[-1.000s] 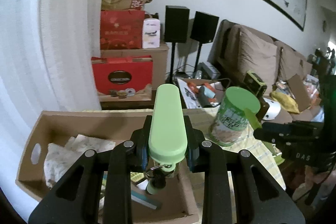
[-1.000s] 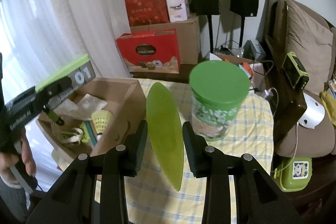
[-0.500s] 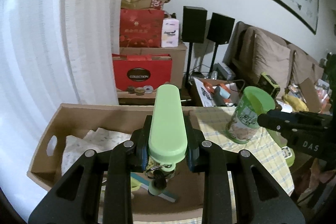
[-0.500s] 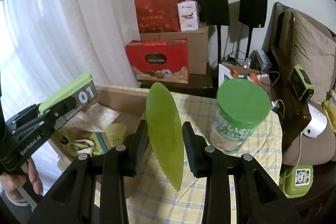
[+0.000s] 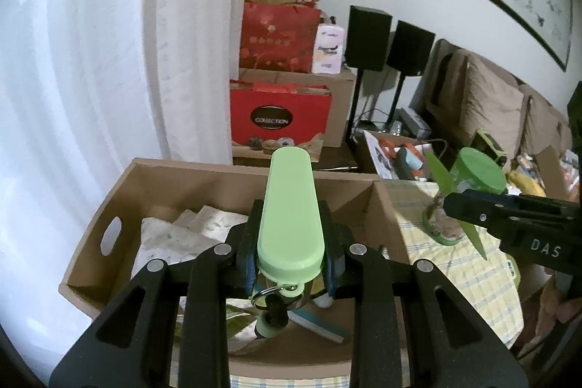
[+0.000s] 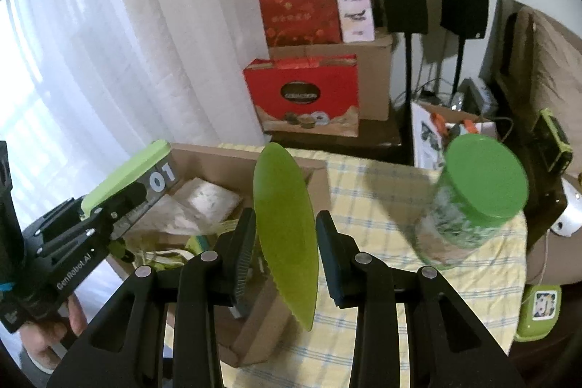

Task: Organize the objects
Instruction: 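Carry the green lid with the left tool while the right tool carries the scoop toward the box, then lower the lid and scoop into the cardboard box and open both tools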

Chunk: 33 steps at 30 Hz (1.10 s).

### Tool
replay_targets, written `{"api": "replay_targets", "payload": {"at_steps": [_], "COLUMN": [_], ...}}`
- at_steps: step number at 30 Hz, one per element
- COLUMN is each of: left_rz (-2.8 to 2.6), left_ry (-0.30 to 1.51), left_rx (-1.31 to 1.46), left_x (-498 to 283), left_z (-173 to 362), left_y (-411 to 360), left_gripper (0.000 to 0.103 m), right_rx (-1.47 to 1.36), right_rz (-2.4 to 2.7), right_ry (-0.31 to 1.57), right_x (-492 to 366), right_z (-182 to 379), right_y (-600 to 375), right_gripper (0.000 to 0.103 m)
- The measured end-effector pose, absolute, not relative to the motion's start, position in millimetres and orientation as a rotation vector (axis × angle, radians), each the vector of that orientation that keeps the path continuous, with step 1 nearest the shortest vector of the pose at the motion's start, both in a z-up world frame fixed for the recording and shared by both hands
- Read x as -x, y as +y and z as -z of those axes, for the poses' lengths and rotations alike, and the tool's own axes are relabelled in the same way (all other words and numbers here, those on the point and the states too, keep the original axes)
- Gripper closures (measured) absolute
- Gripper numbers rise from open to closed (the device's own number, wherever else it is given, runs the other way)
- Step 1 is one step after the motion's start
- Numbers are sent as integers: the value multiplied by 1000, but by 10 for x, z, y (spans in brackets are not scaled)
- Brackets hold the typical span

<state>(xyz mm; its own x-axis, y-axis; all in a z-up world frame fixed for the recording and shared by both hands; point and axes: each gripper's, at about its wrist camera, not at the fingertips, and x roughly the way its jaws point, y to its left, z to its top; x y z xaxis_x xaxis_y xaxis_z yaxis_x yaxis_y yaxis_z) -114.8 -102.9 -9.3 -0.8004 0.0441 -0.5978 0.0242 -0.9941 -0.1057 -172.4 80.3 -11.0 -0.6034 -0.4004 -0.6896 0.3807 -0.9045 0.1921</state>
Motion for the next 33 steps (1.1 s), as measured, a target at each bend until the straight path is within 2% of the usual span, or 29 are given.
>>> {"api": "replay_targets", "payload": {"at_steps": [22,33], "left_rz": [-2965,-2923], "left_ry": [-261,-292], "left_rx": [1168,1267], "left_x": [1296,1396], "left_z": [703,966], "left_y": [-1258,-1204], "left_gripper": [78,78], "right_rx": [-1232,-1301], "right_rz": [2374,2405], "right_ry": [-125,-47], "right_x": [2130,2220], "right_z": [704,969], "right_y": [208,76], "right_gripper": [69,68]}}
